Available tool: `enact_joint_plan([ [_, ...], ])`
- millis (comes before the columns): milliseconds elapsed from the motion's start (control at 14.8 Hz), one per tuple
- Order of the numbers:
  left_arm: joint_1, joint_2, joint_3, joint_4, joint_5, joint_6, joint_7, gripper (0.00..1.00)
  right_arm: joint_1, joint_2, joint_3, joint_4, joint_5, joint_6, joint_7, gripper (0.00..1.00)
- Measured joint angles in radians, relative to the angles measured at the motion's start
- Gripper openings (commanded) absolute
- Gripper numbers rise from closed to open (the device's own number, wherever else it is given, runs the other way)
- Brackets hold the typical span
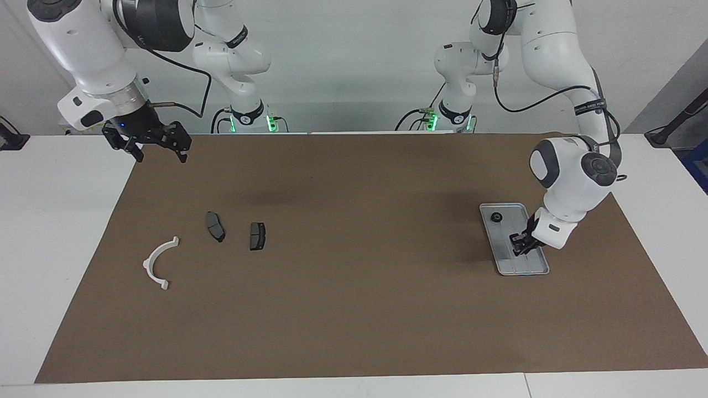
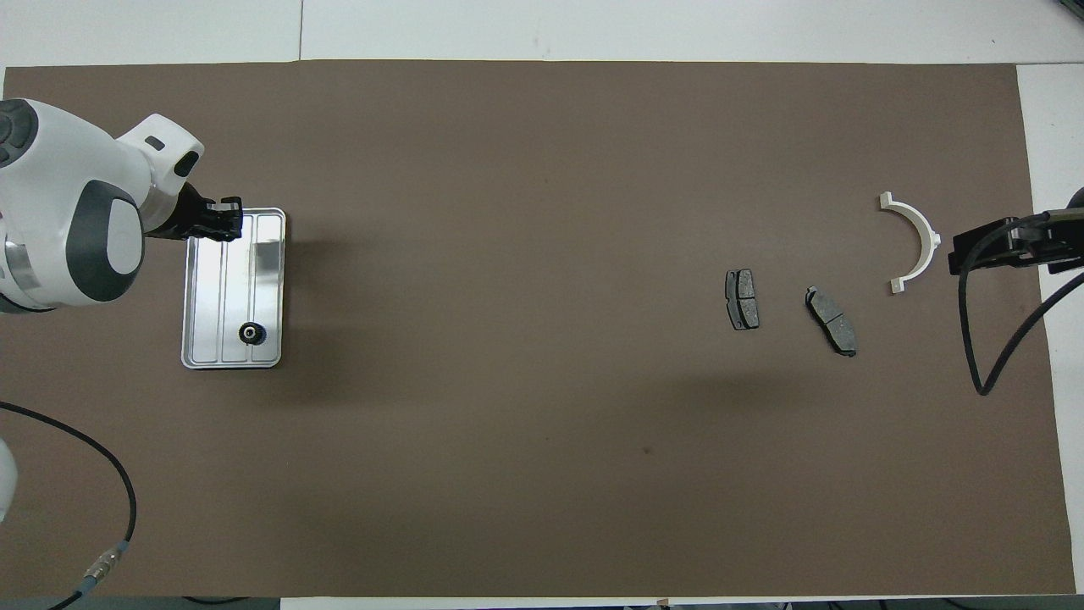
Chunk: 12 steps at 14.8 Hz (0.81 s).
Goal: Pick bearing gear from pile to tray
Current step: 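Carry the second bearing into the tray and open the left gripper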
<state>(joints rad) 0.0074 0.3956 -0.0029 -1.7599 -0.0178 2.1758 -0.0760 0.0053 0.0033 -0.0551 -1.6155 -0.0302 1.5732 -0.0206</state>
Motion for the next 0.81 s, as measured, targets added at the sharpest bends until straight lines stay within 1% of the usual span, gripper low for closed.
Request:
enact_joint_plan([
  [202, 0.007, 0.004, 0.0, -0.017, 0.022, 0.012, 0.0, 0.0, 0.0, 0.0, 0.0, 0.0, 0.0, 0.0, 0.0, 1.0],
  [606, 0.018, 0.006, 0.0, -0.11, 0.025, 0.091, 0.0, 0.0, 0.0, 0.0, 0.0, 0.0, 0.0, 0.0, 0.0, 1.0],
  [674, 0.02, 0.004, -0.001, -0.111, 0.025, 0.092, 0.0, 0.07, 0.0, 0.0, 0.0, 0.0, 0.0, 0.0, 0.0, 1.0],
  [741, 0.021, 0.004, -0.001, -0.112, 0.025, 0.093, 0.0, 0.25, 0.0, 0.0, 0.0, -0.001, 0.0, 0.0, 0.0, 1.0],
  [808, 0.023, 0.004, -0.001, -0.113, 0.025, 0.094, 0.0, 0.52, 0.0, 0.0, 0.0, -0.001, 0.0, 0.0, 0.0, 1.0],
])
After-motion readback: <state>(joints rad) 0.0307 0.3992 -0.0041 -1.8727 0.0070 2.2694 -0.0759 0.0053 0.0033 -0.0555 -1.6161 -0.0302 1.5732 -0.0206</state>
